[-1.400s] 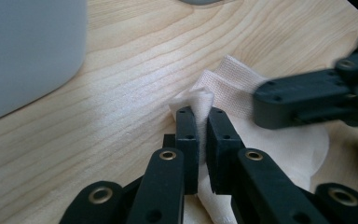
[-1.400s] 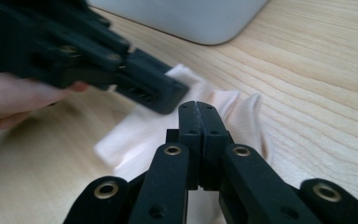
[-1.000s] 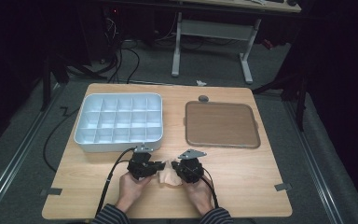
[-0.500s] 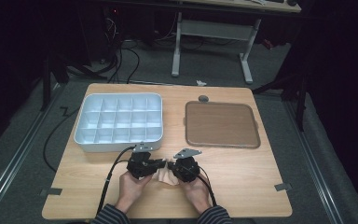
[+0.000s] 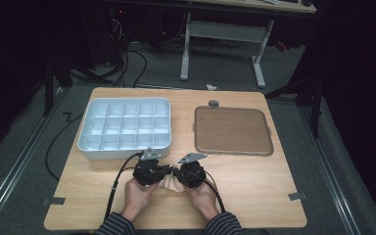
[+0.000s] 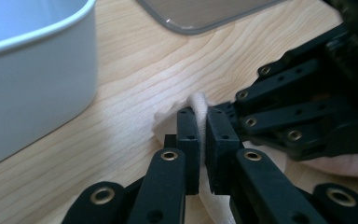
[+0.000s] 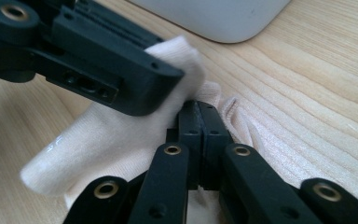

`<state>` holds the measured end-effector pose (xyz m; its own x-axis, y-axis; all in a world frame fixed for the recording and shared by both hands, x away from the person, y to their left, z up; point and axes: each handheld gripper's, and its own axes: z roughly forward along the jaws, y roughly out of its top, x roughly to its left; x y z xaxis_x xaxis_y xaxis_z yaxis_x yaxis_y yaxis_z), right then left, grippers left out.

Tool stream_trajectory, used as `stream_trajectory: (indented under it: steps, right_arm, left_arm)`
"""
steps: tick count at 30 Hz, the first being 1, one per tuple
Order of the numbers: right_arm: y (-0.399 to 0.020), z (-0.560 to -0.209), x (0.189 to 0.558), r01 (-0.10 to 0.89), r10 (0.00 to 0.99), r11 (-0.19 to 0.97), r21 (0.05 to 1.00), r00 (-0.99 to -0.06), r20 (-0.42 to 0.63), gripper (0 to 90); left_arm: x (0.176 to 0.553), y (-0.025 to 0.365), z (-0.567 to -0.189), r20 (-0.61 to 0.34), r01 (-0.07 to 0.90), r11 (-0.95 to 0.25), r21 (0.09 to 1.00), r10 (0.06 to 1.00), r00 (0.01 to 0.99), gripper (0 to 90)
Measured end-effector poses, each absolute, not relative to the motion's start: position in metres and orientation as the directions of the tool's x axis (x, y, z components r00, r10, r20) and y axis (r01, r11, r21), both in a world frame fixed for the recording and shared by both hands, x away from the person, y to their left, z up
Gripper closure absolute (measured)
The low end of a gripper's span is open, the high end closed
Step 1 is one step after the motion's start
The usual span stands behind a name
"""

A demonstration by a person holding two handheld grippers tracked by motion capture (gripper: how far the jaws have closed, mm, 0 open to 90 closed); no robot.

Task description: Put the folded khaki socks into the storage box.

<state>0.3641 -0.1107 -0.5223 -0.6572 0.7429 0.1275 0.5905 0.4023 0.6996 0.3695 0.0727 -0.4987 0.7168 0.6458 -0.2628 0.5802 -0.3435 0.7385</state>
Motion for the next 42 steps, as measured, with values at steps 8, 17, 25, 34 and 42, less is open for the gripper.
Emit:
stream_trajectory:
  steps: [8,17,25,34,42]
  right_arm:
    - [-0.116,-0.514,0.36,0.576,0.748,0.37,0.729,-0.65,0.134,79.0]
    - [-0.129,-0.5,0.35,0.565,0.779,0.338,0.753,-0.617,0.113,65.7]
    - [-0.137,-0.504,0.345,0.596,0.805,0.324,0.735,-0.582,0.117,59.2]
    - [-0.134,-0.52,0.349,0.635,0.793,0.343,0.692,-0.59,0.149,68.2]
    - [-0.129,-0.523,0.354,0.619,0.764,0.387,0.684,-0.63,0.139,75.1]
  left_arm:
    - [0.371,0.076,-0.5,-0.261,0.608,-0.356,0.709,0.669,0.696,86.1]
    - [0.372,0.078,-0.5,-0.268,0.619,-0.343,0.706,0.68,0.683,86.1]
    - [0.372,0.078,-0.499,-0.271,0.625,-0.339,0.703,0.685,0.676,86.0]
    - [0.369,0.077,-0.497,-0.279,0.619,-0.327,0.714,0.678,0.68,85.9]
    - [0.368,0.071,-0.492,-0.261,0.595,-0.359,0.719,0.654,0.71,85.6]
